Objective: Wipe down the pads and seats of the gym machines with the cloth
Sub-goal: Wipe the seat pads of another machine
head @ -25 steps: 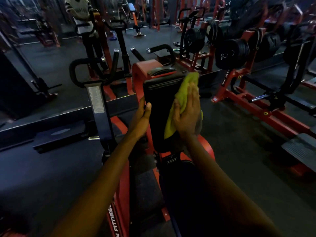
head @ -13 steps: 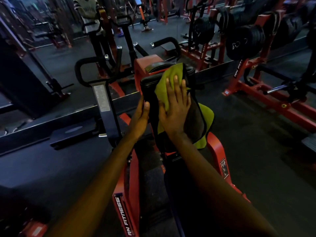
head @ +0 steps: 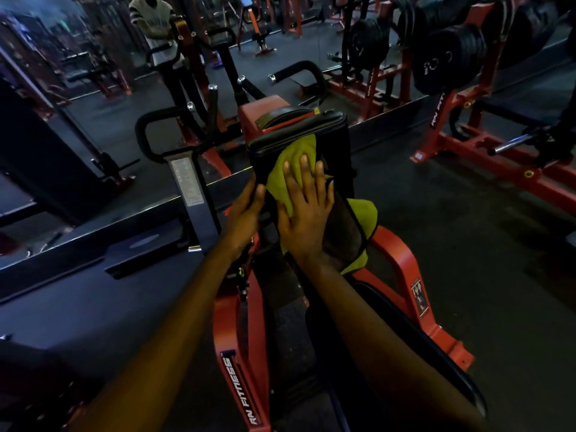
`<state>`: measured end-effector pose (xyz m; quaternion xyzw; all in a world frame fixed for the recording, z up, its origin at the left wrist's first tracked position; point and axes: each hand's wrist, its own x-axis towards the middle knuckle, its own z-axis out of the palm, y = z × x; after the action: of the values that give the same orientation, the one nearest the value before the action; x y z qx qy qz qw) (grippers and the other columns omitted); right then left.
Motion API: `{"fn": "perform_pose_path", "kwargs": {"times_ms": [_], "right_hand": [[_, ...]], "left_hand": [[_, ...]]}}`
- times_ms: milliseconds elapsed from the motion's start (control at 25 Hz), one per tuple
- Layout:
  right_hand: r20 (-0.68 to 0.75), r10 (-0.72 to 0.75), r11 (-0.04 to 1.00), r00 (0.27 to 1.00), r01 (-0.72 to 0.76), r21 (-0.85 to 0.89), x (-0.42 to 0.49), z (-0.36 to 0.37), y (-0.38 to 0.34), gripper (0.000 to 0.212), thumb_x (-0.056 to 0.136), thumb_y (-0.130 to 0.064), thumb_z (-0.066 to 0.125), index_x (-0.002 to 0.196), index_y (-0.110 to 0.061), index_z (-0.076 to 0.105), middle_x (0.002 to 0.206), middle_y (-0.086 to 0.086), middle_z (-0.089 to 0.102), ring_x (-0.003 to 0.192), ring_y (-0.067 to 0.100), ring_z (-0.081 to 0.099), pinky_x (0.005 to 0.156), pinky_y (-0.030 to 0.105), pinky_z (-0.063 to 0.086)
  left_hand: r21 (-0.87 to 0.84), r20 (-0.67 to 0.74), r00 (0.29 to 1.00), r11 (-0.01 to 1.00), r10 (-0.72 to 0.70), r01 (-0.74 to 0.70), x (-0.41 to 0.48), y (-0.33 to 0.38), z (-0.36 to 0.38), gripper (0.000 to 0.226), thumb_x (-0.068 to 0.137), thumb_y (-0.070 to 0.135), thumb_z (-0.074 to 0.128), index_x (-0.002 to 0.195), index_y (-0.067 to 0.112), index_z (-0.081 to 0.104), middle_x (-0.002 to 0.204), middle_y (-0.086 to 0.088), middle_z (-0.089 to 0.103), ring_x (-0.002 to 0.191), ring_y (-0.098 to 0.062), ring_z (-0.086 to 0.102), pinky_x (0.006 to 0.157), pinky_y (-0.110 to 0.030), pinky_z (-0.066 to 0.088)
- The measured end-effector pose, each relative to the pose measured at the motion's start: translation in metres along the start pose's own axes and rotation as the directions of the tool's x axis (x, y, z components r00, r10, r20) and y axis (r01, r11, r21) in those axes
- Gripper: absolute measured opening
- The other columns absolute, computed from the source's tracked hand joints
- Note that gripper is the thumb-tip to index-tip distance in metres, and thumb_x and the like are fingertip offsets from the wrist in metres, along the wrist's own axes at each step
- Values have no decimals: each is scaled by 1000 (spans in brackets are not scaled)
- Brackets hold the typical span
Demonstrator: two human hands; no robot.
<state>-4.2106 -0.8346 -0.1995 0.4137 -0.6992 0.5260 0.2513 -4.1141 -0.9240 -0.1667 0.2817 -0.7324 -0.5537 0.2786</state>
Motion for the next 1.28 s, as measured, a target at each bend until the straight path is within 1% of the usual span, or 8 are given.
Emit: {"fn": "perform_pose_path", "kwargs": {"times_ms": [240,400,520,680,760,920,1080,1280], "right_hand": [[176,-91,990,980,108,-92,-69,0,45,66,97,-40,46,159,-29,27,167,4,23,157,26,8,119,62,20],[97,223,975,970,-222,-24,-99,-2,60,68,101,-41,39,163,-30,13,169,6,17,158,25,6,121,61,18],[21,375,926,927,-376,31,-76,-1,41,61,106,-44,33,162,-24,19,169,8,16,158,26,6,121,61,20],[23,181,981,983,-182,74,-49,1,31,59,102,-41,39,157,-19,33,167,7,22,157,23,8,124,52,9],[3,210,975,978,-210,66,-48,-2,41,62,102,-40,42,159,-18,30,167,9,22,157,24,9,125,51,11],[-97,506,858,857,-489,157,-75,-7,63,66,106,-45,42,161,-11,25,168,9,22,156,23,19,122,51,26],[-99,658,742,746,-622,249,-111,0,64,64,108,-42,43,163,-19,18,170,2,16,156,20,17,117,54,34],[-49,495,868,867,-493,58,-120,-2,43,62,105,-23,51,160,-15,25,168,12,20,156,30,18,119,49,33]], "left_hand": [[88,-6,1000,996,21,-21,-1,3,-1,87,79,79,56,151,34,38,149,1,51,136,-20,50,111,-53,42],[243,3,993,963,116,-113,-9,-7,15,95,85,52,73,159,32,16,146,-1,53,128,-13,57,106,-42,50],[274,-27,990,953,141,-128,-8,-9,19,100,82,48,77,158,34,14,141,-3,57,124,-10,59,103,-36,51],[237,-34,991,964,128,-117,-6,-19,16,100,73,62,77,153,42,19,142,-1,56,127,-14,57,106,-48,49],[221,-41,989,967,140,-128,-7,-22,18,94,73,65,77,149,51,22,143,1,55,128,-15,56,106,-49,49],[198,-32,988,970,153,-144,-9,-27,21,78,77,61,74,139,68,27,143,-3,55,129,-17,56,106,-49,48],[203,-21,993,973,116,-110,-9,-32,20,93,77,60,72,154,35,25,143,-2,55,127,-17,58,105,-48,50],[208,-33,991,971,130,-120,-13,-31,24,89,80,60,69,154,37,24,138,0,59,122,-13,61,101,-43,53]]}}
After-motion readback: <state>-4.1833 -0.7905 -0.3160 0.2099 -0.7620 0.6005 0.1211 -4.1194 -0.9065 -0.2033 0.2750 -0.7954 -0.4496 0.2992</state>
